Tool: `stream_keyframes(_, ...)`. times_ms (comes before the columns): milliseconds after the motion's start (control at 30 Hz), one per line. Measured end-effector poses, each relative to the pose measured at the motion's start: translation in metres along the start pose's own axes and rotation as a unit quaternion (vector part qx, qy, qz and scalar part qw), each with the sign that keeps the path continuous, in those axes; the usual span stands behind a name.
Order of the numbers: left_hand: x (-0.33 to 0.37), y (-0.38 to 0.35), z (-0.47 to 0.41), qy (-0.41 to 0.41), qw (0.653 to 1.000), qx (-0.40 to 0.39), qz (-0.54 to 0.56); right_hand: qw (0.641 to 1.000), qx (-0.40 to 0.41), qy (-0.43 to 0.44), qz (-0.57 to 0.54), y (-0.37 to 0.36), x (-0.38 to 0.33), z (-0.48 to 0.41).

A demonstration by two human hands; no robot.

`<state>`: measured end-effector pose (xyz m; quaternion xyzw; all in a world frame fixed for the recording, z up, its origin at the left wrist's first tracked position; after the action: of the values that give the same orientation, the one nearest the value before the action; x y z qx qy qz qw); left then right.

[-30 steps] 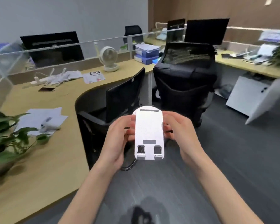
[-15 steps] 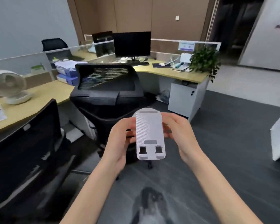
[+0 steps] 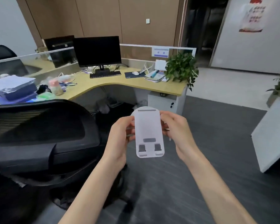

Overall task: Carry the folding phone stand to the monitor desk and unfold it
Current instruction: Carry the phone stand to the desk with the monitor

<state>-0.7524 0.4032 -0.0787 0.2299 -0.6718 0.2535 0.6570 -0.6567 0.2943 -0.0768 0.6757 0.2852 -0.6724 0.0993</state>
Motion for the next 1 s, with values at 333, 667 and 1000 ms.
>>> stream_keyframes(333,0.019,-0.062,-0.239,-0.011,1.0,0.026,0.003,1.0,0.009,0.013,-0.001,0.022,-0.006,-0.247)
stream_keyframes(667,0.015,-0.111,-0.454,-0.04,0.991,0.12,0.031,0.995,-0.098,0.024,0.02,0.035,0.001,-0.494)
stream_keyframes(1000,0.011,-0.085,-0.613,-0.013,0.968,0.25,0.024,0.974,-0.226,-0.03,0.006,-0.027,0.037,-0.681)
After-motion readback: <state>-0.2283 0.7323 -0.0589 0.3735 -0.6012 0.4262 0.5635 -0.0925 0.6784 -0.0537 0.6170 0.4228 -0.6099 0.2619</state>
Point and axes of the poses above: each hand's wrist, its own z-axis away from the middle knuckle, its own y-axis out of the back of the hand, x = y × z, the point moved 2 cm from there along -z, towards the middle knuckle, and after that the axes turned 11 degrees about -z, right-handed, at the moved point
